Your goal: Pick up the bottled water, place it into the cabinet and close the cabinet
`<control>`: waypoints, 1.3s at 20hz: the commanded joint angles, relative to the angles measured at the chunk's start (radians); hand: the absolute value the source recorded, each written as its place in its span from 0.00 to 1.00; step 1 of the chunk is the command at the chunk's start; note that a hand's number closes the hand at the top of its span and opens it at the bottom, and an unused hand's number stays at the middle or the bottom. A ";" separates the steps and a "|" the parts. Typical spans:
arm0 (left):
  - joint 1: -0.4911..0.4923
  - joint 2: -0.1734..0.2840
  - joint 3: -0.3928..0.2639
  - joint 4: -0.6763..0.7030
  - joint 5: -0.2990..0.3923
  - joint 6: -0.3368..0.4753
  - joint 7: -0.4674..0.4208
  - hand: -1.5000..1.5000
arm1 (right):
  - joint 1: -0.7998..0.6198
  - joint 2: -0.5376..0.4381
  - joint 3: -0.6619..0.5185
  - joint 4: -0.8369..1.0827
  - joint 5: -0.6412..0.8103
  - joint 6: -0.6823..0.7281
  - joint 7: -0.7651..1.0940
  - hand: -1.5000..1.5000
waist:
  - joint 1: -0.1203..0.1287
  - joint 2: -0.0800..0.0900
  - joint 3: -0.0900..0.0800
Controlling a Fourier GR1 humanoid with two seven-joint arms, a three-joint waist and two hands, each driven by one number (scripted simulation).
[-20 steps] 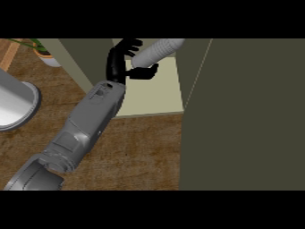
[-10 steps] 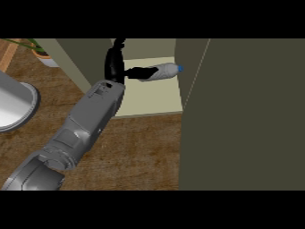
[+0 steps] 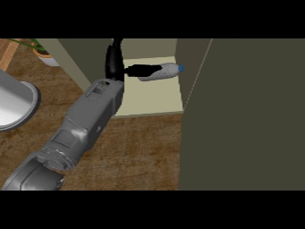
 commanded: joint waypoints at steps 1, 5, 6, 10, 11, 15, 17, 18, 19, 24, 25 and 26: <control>0.060 0.101 0.040 -0.030 0.029 -0.140 -0.100 0.00 | 0.019 -0.007 0.001 0.006 0.002 0.010 -0.028 0.00 | 0.018 -0.001 -0.003; 0.071 0.052 0.062 -0.070 0.053 -0.217 -0.138 0.00 | 0.061 -0.037 -0.014 -0.076 0.000 -0.014 0.020 0.00 | 0.040 -0.015 -0.002; 0.102 0.046 0.069 -0.079 0.061 -0.245 -0.176 0.00 | 0.045 -0.023 -0.003 -0.037 0.005 -0.007 -0.003 0.00 | 0.045 -0.014 -0.002; 0.158 0.010 0.059 -0.129 0.060 -0.298 -0.219 0.00 | 0.014 -0.006 0.006 -0.017 0.024 -0.024 0.006 0.00 | 0.070 -0.024 -0.002; 0.149 0.028 0.045 -0.160 0.061 -0.316 -0.172 0.00 | 0.093 -0.042 -0.025 -0.074 -0.007 -0.008 -0.023 0.00 | 0.077 -0.032 -0.001; 0.188 -0.002 0.030 -0.192 0.089 -0.334 -0.199 0.00 | 0.058 0.005 0.037 -0.044 0.047 -0.046 -0.010 0.00 | 0.088 -0.031 -0.002; 0.200 -0.007 0.010 -0.232 0.105 -0.340 -0.190 0.00 | 0.094 -0.034 -0.004 -0.015 0.016 -0.007 -0.052 0.00 | 0.093 -0.035 -0.001; 0.247 -0.018 -0.003 -0.242 0.115 -0.351 -0.206 0.00 | 0.135 -0.026 0.014 -0.063 0.031 -0.033 -0.051 0.00 | 0.104 -0.043 -0.001; 0.225 -0.003 -0.007 -0.256 0.129 -0.365 -0.190 0.00 | 0.054 -0.018 -0.018 -0.032 0.003 -0.027 -0.013 0.00 | 0.109 -0.036 -0.001; 0.297 -0.029 -0.098 -0.368 0.176 -0.389 -0.146 0.00 | 0.103 -0.031 -0.017 -0.085 0.003 -0.044 0.000 0.00 | 0.123 -0.045 -0.001; 0.309 0.003 -0.102 -0.407 0.182 -0.391 -0.102 0.00 | 0.153 -0.025 0.032 -0.073 0.035 -0.042 -0.044 0.00 | 0.118 -0.049 -0.001; 0.369 -0.031 -0.144 -0.462 0.202 -0.389 -0.124 0.00 | 0.148 -0.027 0.037 -0.113 0.028 -0.055 -0.001 0.00 | 0.114 -0.047 -0.001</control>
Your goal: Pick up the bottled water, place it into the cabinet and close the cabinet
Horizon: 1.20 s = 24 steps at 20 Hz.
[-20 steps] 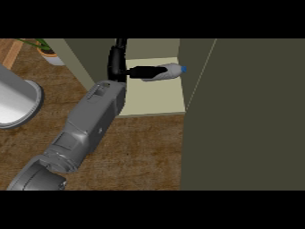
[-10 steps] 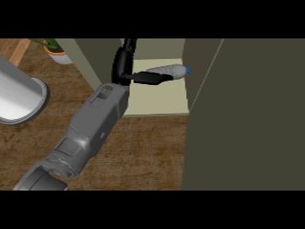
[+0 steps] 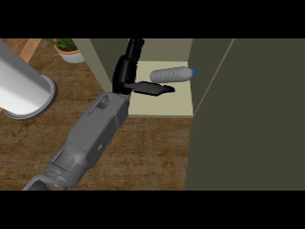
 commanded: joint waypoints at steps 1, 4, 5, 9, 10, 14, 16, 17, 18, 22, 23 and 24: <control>0.143 0.038 0.019 -0.152 0.053 -0.027 0.068 0.00 | 0.009 0.005 -0.007 0.017 -0.009 -0.004 -0.017 0.00 | 0.041 -0.015 -0.003; 0.215 0.002 -0.042 -0.277 0.095 0.019 0.102 0.00 | 0.026 -0.012 -0.012 -0.019 -0.024 0.000 0.006 0.00 | 0.047 -0.019 -0.003; 0.260 0.036 -0.039 -0.304 0.092 -0.023 0.085 0.00 | 0.007 0.011 0.018 -0.002 0.010 -0.021 0.010 0.00 | 0.060 -0.017 -0.004; 0.388 0.031 -0.128 -0.522 0.095 0.014 0.159 0.00 | 0.025 0.006 0.042 -0.011 0.036 -0.023 -0.005 0.00 | 0.055 -0.019 -0.003; 0.414 0.026 -0.146 -0.585 0.086 0.057 0.180 0.00 | -0.003 0.023 0.007 0.019 0.012 -0.032 -0.008 0.00 | 0.063 -0.019 -0.003; 0.610 0.080 -0.226 -0.875 0.091 0.062 0.282 0.00 | 0.002 0.010 0.028 0.016 0.041 -0.028 -0.016 0.00 | 0.044 -0.013 -0.003; 0.701 0.081 -0.282 -1.010 0.088 0.073 0.309 0.00 | 0.025 -0.052 0.004 -0.051 0.040 0.003 -0.003 0.00 | 0.042 -0.015 -0.003; 0.743 0.110 -0.304 -1.082 0.078 0.084 0.341 0.00 | -0.043 -0.038 0.016 -0.016 0.049 -0.002 0.046 0.00 | 0.046 -0.008 -0.003; 0.797 0.093 -0.352 -1.128 0.055 0.110 0.333 0.00 | 0.012 -0.053 0.081 -0.064 0.106 -0.008 0.039 0.00 | 0.036 -0.012 -0.004; 0.948 0.221 -0.341 -1.372 0.063 0.116 0.382 0.00 | 0.049 -0.136 0.128 -0.037 0.156 0.058 0.032 1.00 | 0.025 -0.007 -0.003; 0.976 0.219 -0.354 -1.403 0.053 0.123 0.368 0.00 | -0.043 -0.136 0.120 -0.040 0.143 0.069 0.123 1.00 | 0.035 -0.001 -0.004; 1.021 0.259 -0.308 -1.418 0.082 0.093 0.344 0.00 | -0.004 -0.168 0.158 -0.102 0.180 0.079 0.124 1.00 | 0.027 -0.002 -0.005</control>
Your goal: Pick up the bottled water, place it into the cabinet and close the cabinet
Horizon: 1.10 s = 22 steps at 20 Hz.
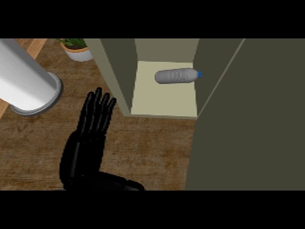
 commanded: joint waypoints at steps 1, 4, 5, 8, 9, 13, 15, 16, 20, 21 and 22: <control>0.215 0.078 -0.044 -0.232 -0.004 0.007 -0.004 0.00 | -0.001 -0.088 0.061 -0.025 0.062 0.071 0.030 1.00 | 0.005 -0.001 -0.001; 0.309 0.136 0.004 -0.293 -0.008 0.000 -0.046 0.00 | -0.039 -0.116 0.112 -0.074 0.086 0.108 0.078 1.00 | -0.005 0.005 -0.002; 0.341 0.180 0.046 -0.337 0.035 -0.040 -0.037 0.00 | -0.028 -0.127 0.115 -0.082 0.065 0.125 0.073 1.00 | -0.010 0.006 -0.002; 0.429 0.226 0.110 -0.401 0.066 -0.073 -0.073 0.00 | -0.076 -0.088 0.200 -0.146 0.135 0.097 0.167 1.00 | -0.006 0.008 -0.003; 0.460 0.228 0.120 -0.458 0.077 -0.045 -0.046 0.00 | -0.049 -0.084 0.249 -0.164 0.198 0.082 0.146 1.00 | -0.007 0.002 -0.003; 0.577 0.273 0.167 -0.526 0.123 -0.106 -0.070 0.00 | -0.138 -0.026 0.254 -0.118 0.209 0.079 0.175 1.00 | 0.004 0.008 -0.003; 0.621 0.282 0.196 -0.518 0.168 -0.160 -0.100 0.00 | -0.133 -0.033 0.280 -0.156 0.220 0.091 0.221 1.00 | 0.008 0.007 -0.004; 0.637 0.278 0.212 -0.481 0.176 -0.193 -0.139 0.00 | -0.113 -0.028 0.302 -0.168 0.237 0.083 0.233 1.00 | 0.003 0.006 -0.005; 0.695 0.317 0.266 -0.538 0.224 -0.244 -0.136 0.00 | -0.187 0.022 0.288 -0.133 0.218 0.090 0.297 1.00 | 0.030 0.010 -0.005; 0.718 0.320 0.251 -0.563 0.218 -0.241 -0.125 0.00 | -0.188 0.031 0.289 -0.140 0.208 0.089 0.314 1.00 | 0.025 0.010 -0.004; 0.705 0.317 0.295 -0.544 0.235 -0.244 -0.138 0.00 | -0.185 0.039 0.291 -0.153 0.200 0.087 0.331 1.00 | 0.015 0.011 -0.004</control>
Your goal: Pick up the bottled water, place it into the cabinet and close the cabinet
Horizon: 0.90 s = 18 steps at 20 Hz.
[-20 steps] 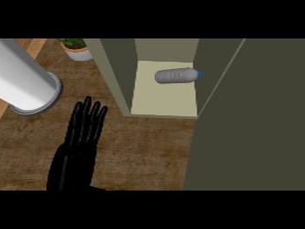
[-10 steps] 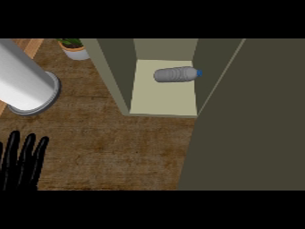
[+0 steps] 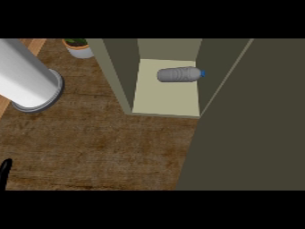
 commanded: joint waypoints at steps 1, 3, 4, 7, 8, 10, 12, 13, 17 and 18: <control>0.070 0.032 0.056 -0.035 0.049 -0.068 -0.022 0.00 | -0.068 0.177 0.206 0.030 -0.049 -0.024 0.043 1.00 | 0.023 -0.007 -0.006; 0.101 0.027 0.064 -0.048 0.047 -0.080 -0.040 0.00 | -0.093 0.191 0.195 -0.001 -0.077 -0.017 0.097 1.00 | 0.023 -0.008 -0.006; 0.080 0.039 0.082 -0.039 0.072 -0.083 -0.018 0.00 | -0.122 0.226 0.191 0.014 -0.091 -0.027 0.108 1.00 | 0.021 -0.002 -0.006; 0.091 0.063 0.140 0.000 0.114 -0.144 -0.030 0.00 | -0.222 0.283 0.137 0.055 -0.123 -0.032 0.163 1.00 | 0.027 0.001 -0.007; 0.102 0.050 0.126 0.009 0.101 -0.159 -0.050 0.00 | -0.257 0.313 0.149 0.094 -0.106 -0.042 0.198 1.00 | 0.029 -0.001 -0.007; 0.150 0.063 0.175 0.006 0.145 -0.187 -0.049 0.00 | -0.303 0.357 0.131 0.132 -0.123 -0.048 0.223 1.00 | 0.022 -0.005 -0.006; 0.156 0.074 0.223 0.028 0.178 -0.220 -0.057 0.00 | -0.400 0.384 0.131 0.181 -0.130 -0.111 0.261 1.00 | 0.018 -0.004 -0.006; 0.157 0.089 0.261 0.011 0.227 -0.231 -0.037 0.00 | -0.466 0.385 0.083 0.212 -0.174 -0.116 0.294 1.00 | 0.008 -0.001 -0.004; 0.233 0.074 0.278 0.051 0.227 -0.337 -0.086 0.00 | -0.657 0.388 0.057 0.300 -0.242 -0.268 0.343 1.00 | 0.014 -0.004 -0.004; 0.272 0.069 0.304 -0.012 0.224 -0.320 -0.085 0.00 | -0.679 0.389 0.041 0.307 -0.273 -0.281 0.361 1.00 | 0.009 -0.006 -0.003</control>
